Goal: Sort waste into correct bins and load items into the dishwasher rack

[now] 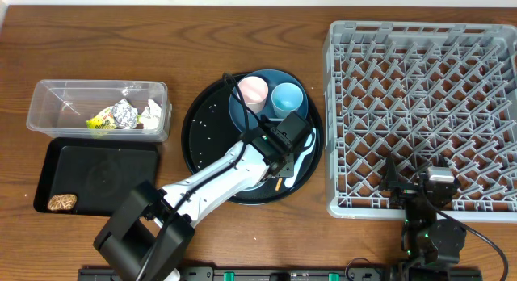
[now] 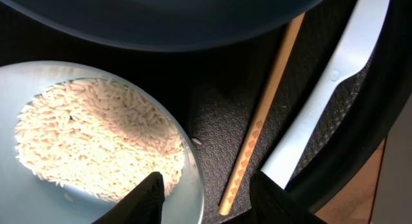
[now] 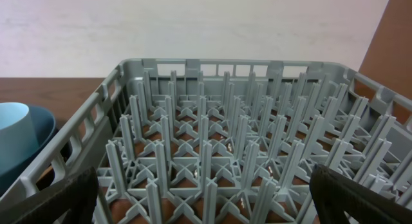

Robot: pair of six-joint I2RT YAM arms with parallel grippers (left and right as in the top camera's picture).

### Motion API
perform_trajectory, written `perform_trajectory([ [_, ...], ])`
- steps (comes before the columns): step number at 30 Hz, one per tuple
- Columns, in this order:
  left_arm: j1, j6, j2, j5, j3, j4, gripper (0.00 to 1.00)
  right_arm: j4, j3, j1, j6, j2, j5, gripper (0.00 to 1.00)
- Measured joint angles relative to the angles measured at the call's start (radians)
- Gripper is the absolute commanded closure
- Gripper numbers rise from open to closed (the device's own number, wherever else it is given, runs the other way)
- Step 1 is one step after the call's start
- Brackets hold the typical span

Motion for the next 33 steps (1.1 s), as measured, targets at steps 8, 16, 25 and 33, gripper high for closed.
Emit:
perform_trajectory([
  [8,0.0,0.0,0.0,-0.003,-0.001,0.009,0.55,0.0,0.0,0.0,0.0,0.0,0.0,0.01],
  [16,0.0,0.0,0.0,-0.011,-0.001,0.01,0.55,0.0,0.0,0.0,0.0,0.0,0.0,0.01],
  [25,0.0,0.0,0.0,-0.018,-0.005,0.011,0.56,0.0,0.0,0.0,0.0,0.0,0.0,0.01],
  [33,0.0,0.0,0.0,-0.018,-0.046,0.034,0.56,0.0,0.0,0.0,0.0,0.0,0.0,0.01],
])
